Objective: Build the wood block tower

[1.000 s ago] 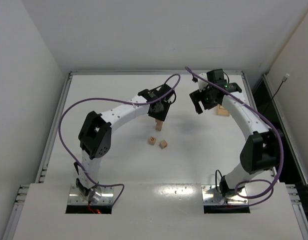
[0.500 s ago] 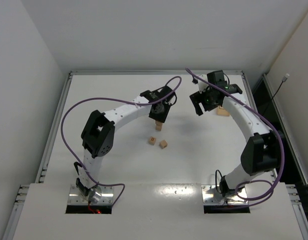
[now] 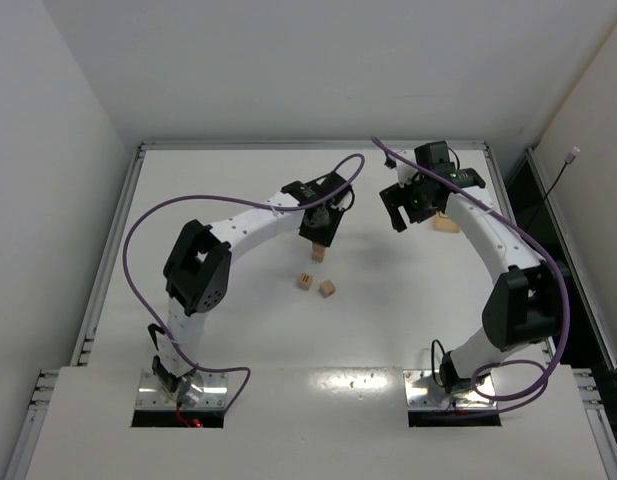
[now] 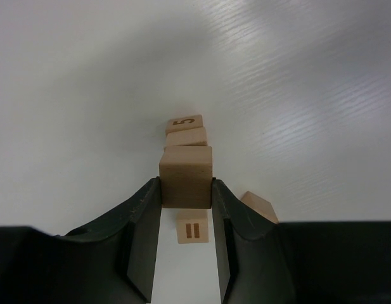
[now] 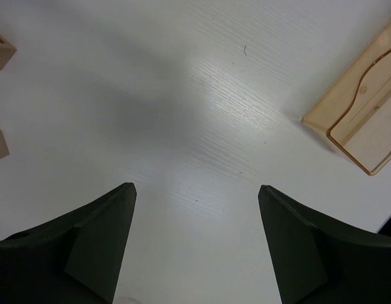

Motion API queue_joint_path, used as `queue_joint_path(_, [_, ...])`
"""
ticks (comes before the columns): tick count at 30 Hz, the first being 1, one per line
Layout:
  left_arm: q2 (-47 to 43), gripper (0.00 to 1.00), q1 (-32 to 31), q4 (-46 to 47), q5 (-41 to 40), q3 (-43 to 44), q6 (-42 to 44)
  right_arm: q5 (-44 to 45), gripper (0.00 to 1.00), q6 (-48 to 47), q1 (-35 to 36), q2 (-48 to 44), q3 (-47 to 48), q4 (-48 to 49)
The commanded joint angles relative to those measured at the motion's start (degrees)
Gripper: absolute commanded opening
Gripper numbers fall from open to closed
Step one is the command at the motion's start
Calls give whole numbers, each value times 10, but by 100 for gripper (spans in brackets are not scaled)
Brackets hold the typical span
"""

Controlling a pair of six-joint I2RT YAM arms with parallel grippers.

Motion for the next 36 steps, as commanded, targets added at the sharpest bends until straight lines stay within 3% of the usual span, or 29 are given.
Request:
queue_joint_path(1, [6, 5, -4, 11, 11, -1, 9, -11, 76, -5, -8, -19, 0, 11])
queue_joint_path(10, [6, 16, -4, 11, 17, -1, 9, -16, 76, -5, -8, -19, 0, 11])
queue_joint_path(12, [6, 28, -4, 11, 17, -1, 9, -16, 76, -5, -8, -19, 0, 11])
queue_joint_path(18, [6, 51, -4, 11, 11, -6, 9, -16, 77, -5, -8, -19, 0, 11])
queue_joint_path(19, [6, 63, -4, 11, 11, -6, 9, -16, 77, -5, -8, -19, 0, 11])
queue_joint_path(22, [-1, 72, -4, 11, 6, -12, 9, -21, 77, -5, -8, -19, 0, 11])
queue_joint_path(27, [-33, 73, -4, 11, -5, -30, 9, -21, 79, -10, -8, -19, -10, 11])
queue_joint_path(36, [-237, 73, -4, 58, 1, -218, 46, 10, 79, -16, -8, -60, -62, 41])
